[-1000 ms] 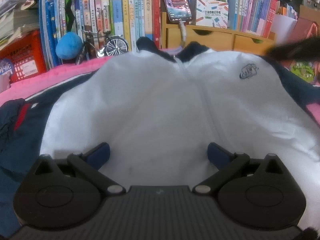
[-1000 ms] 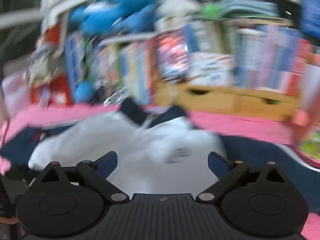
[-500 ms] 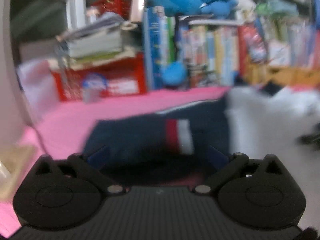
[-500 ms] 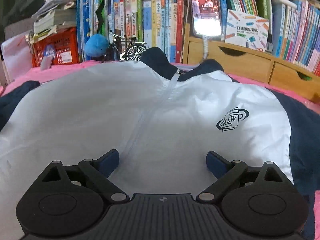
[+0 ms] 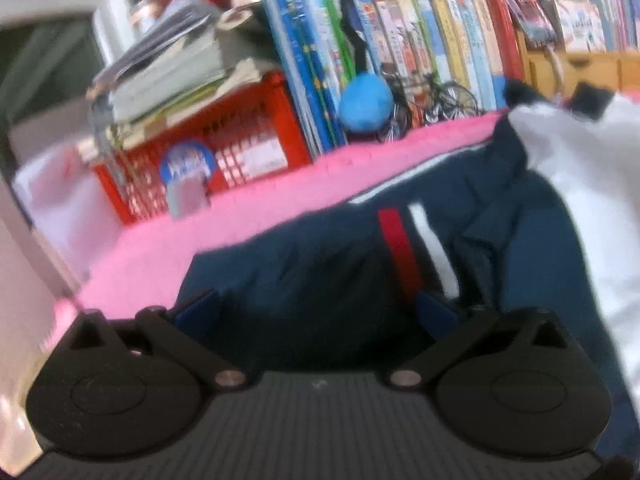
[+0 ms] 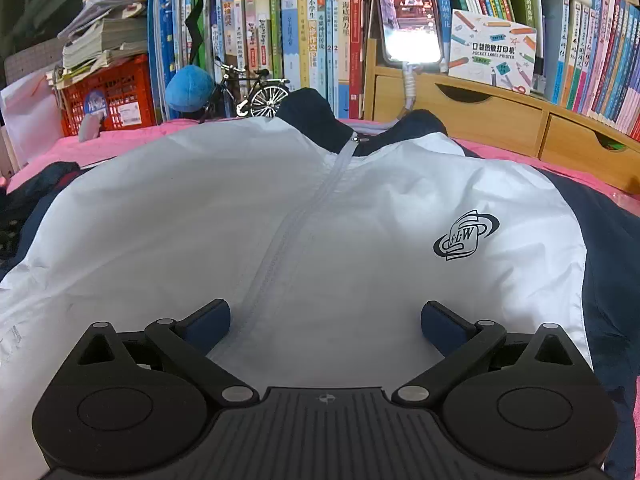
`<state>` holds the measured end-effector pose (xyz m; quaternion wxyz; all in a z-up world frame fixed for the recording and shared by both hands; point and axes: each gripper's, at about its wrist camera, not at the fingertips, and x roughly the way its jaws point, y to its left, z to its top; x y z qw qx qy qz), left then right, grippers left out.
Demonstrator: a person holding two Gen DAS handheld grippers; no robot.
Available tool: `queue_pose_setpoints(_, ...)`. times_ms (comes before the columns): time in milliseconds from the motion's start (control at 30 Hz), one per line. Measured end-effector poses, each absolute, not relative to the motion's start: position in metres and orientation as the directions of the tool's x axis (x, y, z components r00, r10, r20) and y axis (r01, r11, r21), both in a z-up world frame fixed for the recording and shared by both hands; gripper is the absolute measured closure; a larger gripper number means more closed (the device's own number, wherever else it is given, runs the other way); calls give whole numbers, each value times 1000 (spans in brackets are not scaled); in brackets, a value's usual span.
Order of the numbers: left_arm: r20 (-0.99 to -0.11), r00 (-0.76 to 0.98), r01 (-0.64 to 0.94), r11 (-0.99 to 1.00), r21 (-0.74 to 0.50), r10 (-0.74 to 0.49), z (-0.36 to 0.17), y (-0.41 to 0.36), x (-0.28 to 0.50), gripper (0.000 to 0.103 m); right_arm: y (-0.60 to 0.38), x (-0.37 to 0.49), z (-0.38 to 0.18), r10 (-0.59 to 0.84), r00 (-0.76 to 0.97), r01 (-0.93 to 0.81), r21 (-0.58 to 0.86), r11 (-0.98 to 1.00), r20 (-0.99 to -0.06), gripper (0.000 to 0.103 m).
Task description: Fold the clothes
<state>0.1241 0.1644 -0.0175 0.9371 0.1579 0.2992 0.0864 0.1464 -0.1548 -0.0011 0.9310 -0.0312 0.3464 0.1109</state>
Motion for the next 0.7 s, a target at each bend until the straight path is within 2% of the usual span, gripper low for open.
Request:
queue_pose_setpoints(100, -582, 767, -83, 942, 326, 269, -11, 172, 142, 0, -155, 146, -1, 186, 735, -229, 20, 973, -652, 0)
queue_pose_setpoints(133, -601, 752, -90, 945, 315, 272, -8, 176, 148, 4, -155, 146, -1, 186, 735, -229, 20, 973, -652, 0)
queue_pose_setpoints(167, -603, 743, -101, 939, 328, 290, -4, 179, 153, 28, -155, 146, -1, 186, 735, -228, 20, 973, -652, 0)
queue_pose_setpoints(200, -592, 740, -117, 929, 352, 317, 2, 183, 157, 56, -154, 146, -1, 185, 735, -228, 19, 973, -652, 0)
queue_pose_setpoints(267, -555, 743, -191, 914, 359, 373, 22, 203, 165, 70, -154, 146, -1, 185, 736, -228, 20, 973, -652, 0)
queue_pose_setpoints(300, -532, 753, -228, 912, 341, 387, 36, 216, 166, 81, -154, 146, -1, 185, 736, -228, 20, 974, -652, 0)
queue_pose_setpoints(467, -402, 803, -384, 898, 214, 439, 104, 280, 166, 95, -153, 146, -1, 186, 735, -228, 20, 974, -652, 0)
queue_pose_setpoints(533, -410, 813, -404, 908, 114, 413, 120, 303, 162, 95, -154, 146, -1, 186, 735, -228, 21, 973, -652, 0)
queue_pose_setpoints(567, -433, 829, -373, 927, 46, 355, 119, 312, 155, 88, -154, 146, -1, 186, 735, -228, 21, 973, -651, 0)
queue_pose_setpoints(600, -449, 838, -332, 943, 29, 309, 113, 312, 149, 72, -154, 146, -1, 186, 735, -228, 21, 973, -651, 0)
queue_pose_setpoints(633, -462, 843, -291, 956, 41, 277, 104, 307, 143, 64, -154, 146, -1, 187, 735, -228, 21, 973, -651, 0)
queue_pose_setpoints(667, -470, 841, -255, 963, 89, 266, 93, 297, 138, 49, -154, 146, -1, 187, 735, -228, 21, 973, -651, 0)
queue_pose_setpoints(700, -478, 836, -222, 963, 153, 269, 81, 285, 134, 41, -154, 146, -1, 187, 735, -228, 21, 973, -651, 0)
